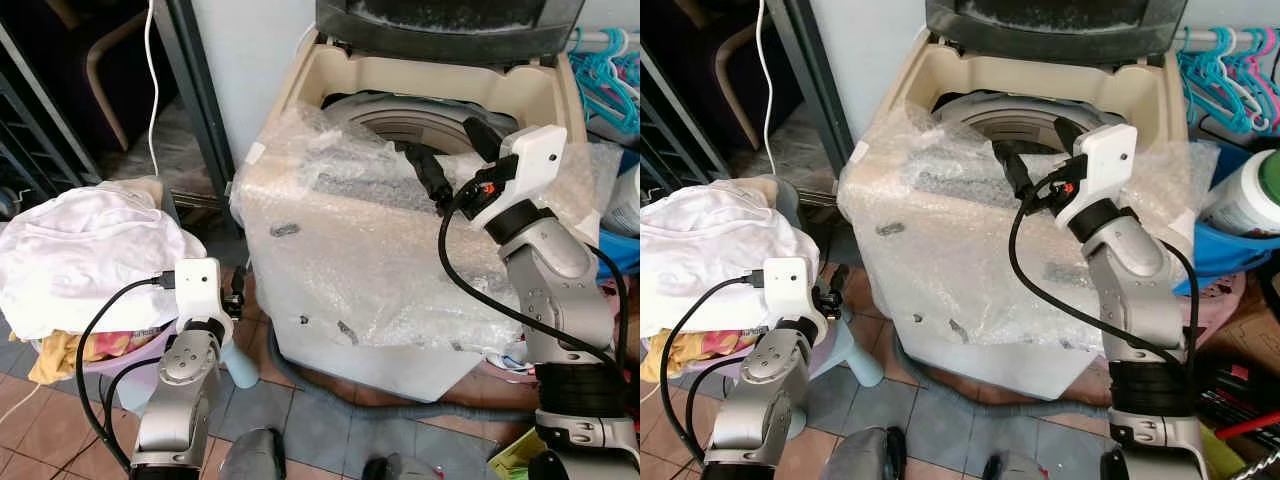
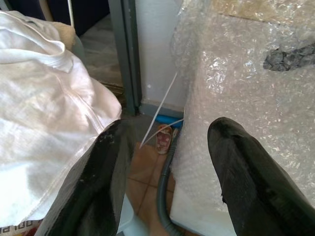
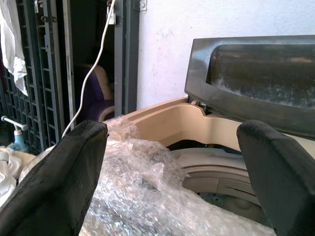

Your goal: Clothes washing

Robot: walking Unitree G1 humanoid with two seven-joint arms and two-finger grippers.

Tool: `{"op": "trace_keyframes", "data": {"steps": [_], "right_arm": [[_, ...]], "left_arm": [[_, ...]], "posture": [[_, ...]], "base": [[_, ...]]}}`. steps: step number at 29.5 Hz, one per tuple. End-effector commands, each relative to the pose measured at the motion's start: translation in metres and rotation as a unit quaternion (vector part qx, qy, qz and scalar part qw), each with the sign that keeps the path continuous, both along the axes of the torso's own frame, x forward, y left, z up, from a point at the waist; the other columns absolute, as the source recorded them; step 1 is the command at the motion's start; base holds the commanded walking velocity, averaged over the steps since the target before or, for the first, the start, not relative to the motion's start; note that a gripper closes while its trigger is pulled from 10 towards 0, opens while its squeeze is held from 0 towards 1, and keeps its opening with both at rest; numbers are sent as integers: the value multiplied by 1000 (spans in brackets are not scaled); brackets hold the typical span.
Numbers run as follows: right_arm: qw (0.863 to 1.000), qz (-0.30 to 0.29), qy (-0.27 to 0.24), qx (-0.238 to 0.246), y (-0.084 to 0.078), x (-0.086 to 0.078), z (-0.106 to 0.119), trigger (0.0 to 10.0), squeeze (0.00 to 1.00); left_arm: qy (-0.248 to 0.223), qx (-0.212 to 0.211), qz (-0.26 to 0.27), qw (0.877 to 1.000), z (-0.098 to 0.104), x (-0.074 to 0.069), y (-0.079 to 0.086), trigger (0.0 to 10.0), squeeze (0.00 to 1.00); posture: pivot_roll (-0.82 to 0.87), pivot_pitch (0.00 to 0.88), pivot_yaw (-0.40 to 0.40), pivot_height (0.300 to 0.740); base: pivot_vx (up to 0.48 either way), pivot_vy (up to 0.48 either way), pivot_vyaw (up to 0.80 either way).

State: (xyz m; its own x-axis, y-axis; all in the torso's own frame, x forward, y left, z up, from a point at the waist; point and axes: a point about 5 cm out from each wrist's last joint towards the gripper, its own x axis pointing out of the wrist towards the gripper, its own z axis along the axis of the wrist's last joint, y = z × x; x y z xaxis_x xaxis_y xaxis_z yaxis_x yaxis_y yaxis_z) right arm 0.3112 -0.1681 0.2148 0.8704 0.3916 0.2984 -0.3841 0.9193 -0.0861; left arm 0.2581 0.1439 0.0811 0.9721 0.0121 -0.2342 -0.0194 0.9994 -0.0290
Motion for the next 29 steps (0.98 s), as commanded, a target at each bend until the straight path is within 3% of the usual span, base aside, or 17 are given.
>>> {"op": "trace_keyframes", "data": {"steps": [1,24,29], "right_arm": [[1000,-12,0,-1,8,-4,-2,10000,0],[1000,-1,-14,2,27,-1,6,10000,0],[1000,-4,-8,3,29,-1,2,10000,0]], "left_arm": [[-1,5,12,1000,-1,0,4,10000,0],[-4,4,21,1000,-1,7,-1,10000,0],[-31,7,15,999,5,7,-1,10000,0]], "posture": [[-39,45,47,740],[-41,50,49,740],[-40,53,50,740]], "base": [[0,480,800],[0,480,800],[0,0,155]]}}
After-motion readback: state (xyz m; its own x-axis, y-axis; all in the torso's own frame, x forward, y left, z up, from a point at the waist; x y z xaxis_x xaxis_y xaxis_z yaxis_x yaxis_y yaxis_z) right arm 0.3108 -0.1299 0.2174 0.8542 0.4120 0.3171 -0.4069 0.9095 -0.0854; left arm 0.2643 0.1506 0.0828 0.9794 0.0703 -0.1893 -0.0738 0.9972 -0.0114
